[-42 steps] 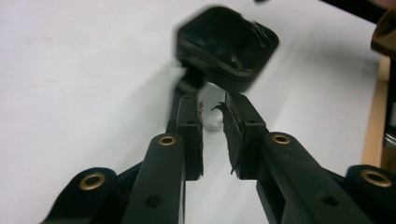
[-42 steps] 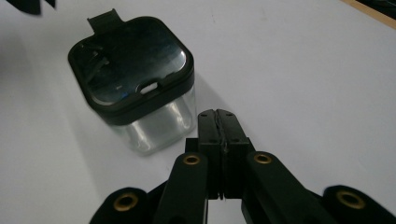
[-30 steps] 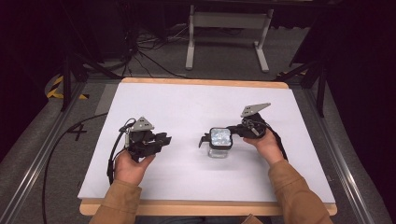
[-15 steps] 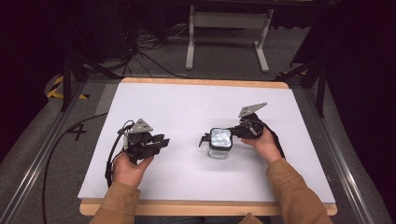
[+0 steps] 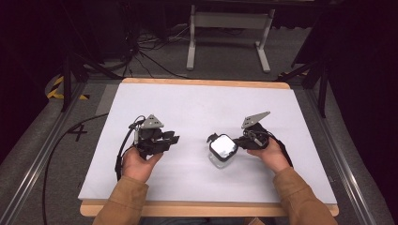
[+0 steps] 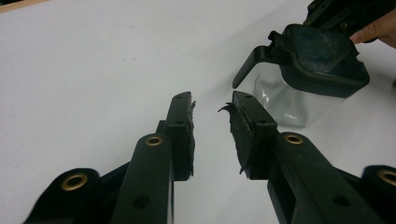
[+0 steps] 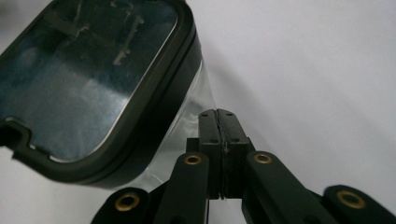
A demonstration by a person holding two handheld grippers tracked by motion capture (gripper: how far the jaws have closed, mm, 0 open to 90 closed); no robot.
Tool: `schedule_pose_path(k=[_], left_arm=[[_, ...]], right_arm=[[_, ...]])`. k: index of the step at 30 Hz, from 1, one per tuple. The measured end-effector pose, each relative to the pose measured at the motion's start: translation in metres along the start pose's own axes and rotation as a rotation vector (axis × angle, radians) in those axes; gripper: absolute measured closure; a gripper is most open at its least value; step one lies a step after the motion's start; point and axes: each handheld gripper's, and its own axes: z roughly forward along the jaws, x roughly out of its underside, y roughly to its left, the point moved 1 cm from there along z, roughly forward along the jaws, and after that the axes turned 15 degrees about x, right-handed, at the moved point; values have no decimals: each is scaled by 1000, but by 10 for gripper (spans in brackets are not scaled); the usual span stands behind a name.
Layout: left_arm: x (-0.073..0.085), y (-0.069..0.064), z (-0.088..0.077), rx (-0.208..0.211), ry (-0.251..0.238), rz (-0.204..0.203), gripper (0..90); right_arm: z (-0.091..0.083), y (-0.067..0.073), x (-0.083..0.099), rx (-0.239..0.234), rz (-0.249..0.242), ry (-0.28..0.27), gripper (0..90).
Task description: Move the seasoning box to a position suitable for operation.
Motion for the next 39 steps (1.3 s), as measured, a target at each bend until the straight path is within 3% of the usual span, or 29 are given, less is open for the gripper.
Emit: schedule_pose_path(k=[13, 22, 30, 32, 34, 39], left_arm=[[-18, 0, 23, 55, 21, 37, 700], [-20, 2, 24, 70, 11, 33, 702], [-22, 7, 23, 89, 24, -5, 709], [-22, 8, 23, 92, 16, 7, 707], [-23, 6, 23, 95, 20, -4, 705], [-27, 5, 22, 120, 36, 26, 701]], right_arm=[[-9, 18, 21, 26, 2, 79, 899], [-10, 34, 22, -5, -25, 109, 899], [-9, 41, 23, -39, -41, 128, 899], [-8, 43, 23, -38, -49, 131, 898], [-10, 42, 23, -32, -48, 116, 899], [-25, 33, 22, 24, -28, 84, 898]])
